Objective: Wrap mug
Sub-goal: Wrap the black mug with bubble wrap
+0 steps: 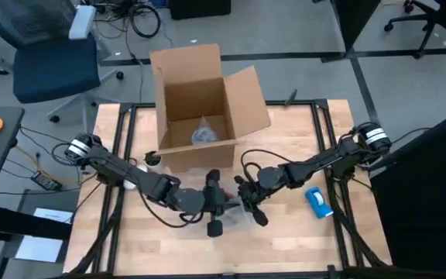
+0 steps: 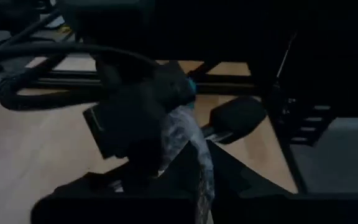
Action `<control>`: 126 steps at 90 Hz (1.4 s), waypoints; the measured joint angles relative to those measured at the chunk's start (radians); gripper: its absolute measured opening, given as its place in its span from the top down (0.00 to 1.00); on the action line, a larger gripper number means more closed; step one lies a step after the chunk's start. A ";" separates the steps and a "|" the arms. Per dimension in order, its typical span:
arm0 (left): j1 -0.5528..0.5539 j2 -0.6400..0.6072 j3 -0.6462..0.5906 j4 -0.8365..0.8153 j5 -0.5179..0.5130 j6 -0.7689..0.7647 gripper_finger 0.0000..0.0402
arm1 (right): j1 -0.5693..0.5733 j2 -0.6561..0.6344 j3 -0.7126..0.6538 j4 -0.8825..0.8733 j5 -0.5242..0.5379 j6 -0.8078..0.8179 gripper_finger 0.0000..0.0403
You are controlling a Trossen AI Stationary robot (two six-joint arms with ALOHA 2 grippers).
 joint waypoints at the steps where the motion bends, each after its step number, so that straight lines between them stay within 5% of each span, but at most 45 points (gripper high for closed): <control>1: 0.000 0.000 0.000 -0.006 -0.006 -0.001 1.00 | 0.000 0.000 0.000 0.000 0.000 0.002 1.00; 38: 0.013 0.013 0.000 -0.173 -0.175 -0.060 1.00 | -0.001 0.000 0.000 -0.002 -0.113 0.040 1.00; 126: 0.024 0.093 0.000 -0.316 -0.193 -0.135 1.00 | -0.003 0.000 0.000 -0.034 -0.231 0.214 1.00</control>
